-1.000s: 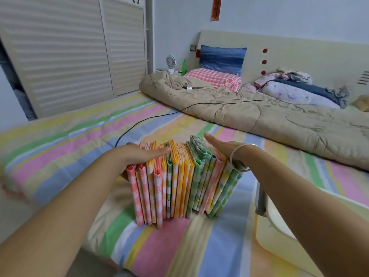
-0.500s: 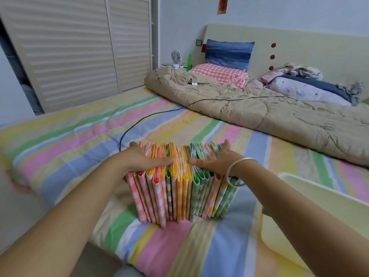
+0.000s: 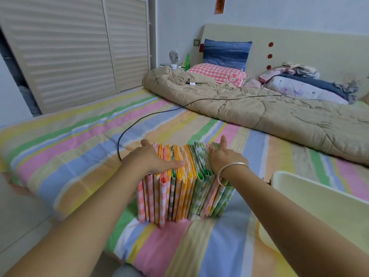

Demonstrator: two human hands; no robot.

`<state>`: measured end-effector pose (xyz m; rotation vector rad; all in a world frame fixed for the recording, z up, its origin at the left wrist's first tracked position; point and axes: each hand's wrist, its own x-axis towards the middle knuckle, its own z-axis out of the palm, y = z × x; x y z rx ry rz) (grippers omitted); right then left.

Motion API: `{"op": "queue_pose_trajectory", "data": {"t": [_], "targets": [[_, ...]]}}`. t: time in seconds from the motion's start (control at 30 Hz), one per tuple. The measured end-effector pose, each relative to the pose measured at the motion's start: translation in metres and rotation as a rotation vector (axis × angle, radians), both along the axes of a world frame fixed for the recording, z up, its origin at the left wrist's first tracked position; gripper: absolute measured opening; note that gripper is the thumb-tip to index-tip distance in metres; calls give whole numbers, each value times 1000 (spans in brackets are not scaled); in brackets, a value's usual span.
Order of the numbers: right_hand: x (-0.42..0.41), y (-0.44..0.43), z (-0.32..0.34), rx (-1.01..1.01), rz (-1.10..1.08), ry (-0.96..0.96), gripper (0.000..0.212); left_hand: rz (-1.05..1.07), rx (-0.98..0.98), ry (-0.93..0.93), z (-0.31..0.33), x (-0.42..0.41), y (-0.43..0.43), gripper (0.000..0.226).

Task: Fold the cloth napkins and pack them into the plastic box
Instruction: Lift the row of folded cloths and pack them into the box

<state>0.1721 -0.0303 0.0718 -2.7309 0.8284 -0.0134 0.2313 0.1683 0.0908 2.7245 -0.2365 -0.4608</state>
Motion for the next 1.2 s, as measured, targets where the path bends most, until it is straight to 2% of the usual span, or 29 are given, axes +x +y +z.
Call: {"op": "queue_pose_trajectory", "data": {"t": [0.03,0.17,0.23,0.33,0.43,0.5,0.6,0.7,0.87,1.0,1.2], "targets": [[1,0,-1,14,5,8,64,-1,2,-7,-1,-1,-2,159],[7,-13,17,353,33,-2,59,29,-33,-19,-2,-5,0,152],[2,-23,29,372,37,22,57,37,-65,-7,0,-7,4,157],[-8,-31,28,344,59,50,67,37,-101,-1,1,-9,6,160],[-9,-24,23,332,81,-8,68,50,-104,0,1,-11,4,156],[-7,-20,22,410,68,-66,69,42,-123,4,4,-12,6,154],[-7,-15,18,561,47,-151,75,-5,-331,100,9,-13,22,153],[-9,-13,13,486,89,-131,72,-181,-434,101,0,-16,45,160],[-11,-4,9,261,155,-53,55,-357,-296,-118,-19,-33,50,125],[-9,-2,4,165,173,-48,51,-417,-278,-189,-20,-28,47,96],[-6,2,-1,90,212,-41,53,-422,-239,-281,-24,-21,48,82]]}}
